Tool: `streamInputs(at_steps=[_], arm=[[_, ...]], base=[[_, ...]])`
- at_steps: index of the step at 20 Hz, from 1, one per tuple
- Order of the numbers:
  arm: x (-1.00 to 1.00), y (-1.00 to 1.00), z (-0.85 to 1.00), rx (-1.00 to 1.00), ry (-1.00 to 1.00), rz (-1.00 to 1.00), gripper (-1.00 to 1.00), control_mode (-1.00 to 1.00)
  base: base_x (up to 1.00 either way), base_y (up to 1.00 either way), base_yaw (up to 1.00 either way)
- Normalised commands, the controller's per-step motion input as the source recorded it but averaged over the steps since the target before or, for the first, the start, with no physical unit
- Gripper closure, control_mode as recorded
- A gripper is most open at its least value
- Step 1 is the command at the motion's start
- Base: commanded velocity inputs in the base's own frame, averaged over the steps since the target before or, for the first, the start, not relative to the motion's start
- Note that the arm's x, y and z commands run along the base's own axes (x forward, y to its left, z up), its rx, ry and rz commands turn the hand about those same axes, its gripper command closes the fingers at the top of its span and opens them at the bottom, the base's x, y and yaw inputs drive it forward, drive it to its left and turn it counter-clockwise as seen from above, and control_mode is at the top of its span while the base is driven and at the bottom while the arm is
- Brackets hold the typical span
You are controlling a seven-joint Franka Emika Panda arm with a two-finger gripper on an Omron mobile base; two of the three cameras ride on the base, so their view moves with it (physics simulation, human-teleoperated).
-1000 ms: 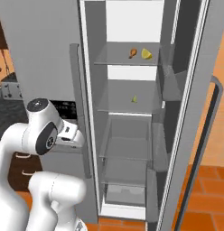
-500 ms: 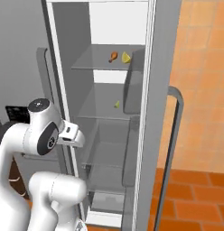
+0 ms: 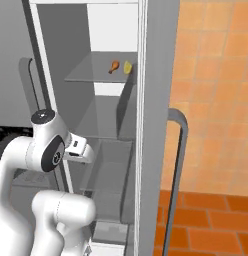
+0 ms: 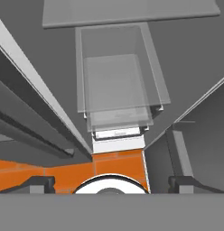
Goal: Place one lemon wedge and one chicken drumstick in each tupperware on the nearby counter, to pack two identical lunches.
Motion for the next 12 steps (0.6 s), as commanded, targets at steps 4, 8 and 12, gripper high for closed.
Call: streamInputs(at_steps=[4, 8, 12], arm=[[0.00, 0.00, 0.00, 0.00, 0.00, 0.00, -1.00, 1.00], [0.00, 0.00, 0.00, 0.00, 0.00, 0.00, -1.00, 1.00], [0.00, 0.00, 0.00, 0.00, 0.00, 0.00, -1.00, 1.00]], base=[[0.56, -0.25, 0.00], [0.30, -0.41, 0.01], [0.32, -0.08, 0.00]])
